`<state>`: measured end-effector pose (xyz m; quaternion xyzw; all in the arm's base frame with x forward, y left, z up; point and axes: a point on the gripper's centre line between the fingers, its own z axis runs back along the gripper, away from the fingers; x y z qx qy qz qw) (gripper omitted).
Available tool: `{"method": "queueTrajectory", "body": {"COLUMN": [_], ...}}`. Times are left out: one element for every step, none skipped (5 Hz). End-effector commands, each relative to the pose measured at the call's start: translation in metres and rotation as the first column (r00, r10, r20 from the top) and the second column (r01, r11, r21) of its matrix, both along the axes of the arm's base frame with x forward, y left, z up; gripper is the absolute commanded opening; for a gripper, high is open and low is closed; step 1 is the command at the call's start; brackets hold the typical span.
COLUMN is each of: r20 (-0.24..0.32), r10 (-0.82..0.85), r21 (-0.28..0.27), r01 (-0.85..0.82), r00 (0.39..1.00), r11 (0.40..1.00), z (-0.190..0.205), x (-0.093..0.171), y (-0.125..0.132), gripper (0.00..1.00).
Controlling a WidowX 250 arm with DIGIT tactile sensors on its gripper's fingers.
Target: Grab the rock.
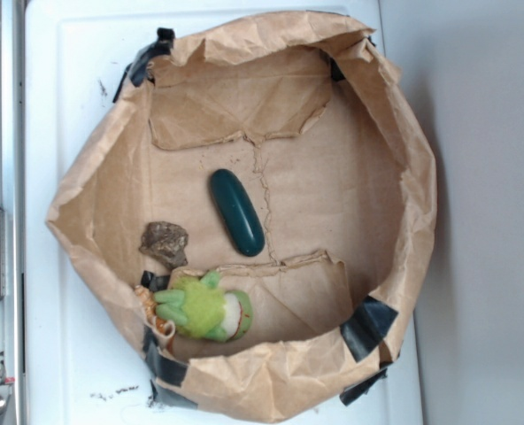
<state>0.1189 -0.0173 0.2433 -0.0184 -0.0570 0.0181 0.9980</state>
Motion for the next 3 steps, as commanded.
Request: {"method": "queueTrajectory", "body": {"r20": [0.000, 0.002, -0.017], "r10": [0.000, -0.103, -0.200], "r21": [0.000, 0.016, 0.021], "r01": [0.000, 0.103, 0.200], "r00": [1.000, 0.995, 0.980], "r11": [1.000, 0.995, 0.979], "z": [0.000, -0.003, -0.012], "x": [0.000, 0.029, 0.055], "y": [0.000, 0.002, 0.003], "gripper": [1.00, 1.00, 1.00]}}
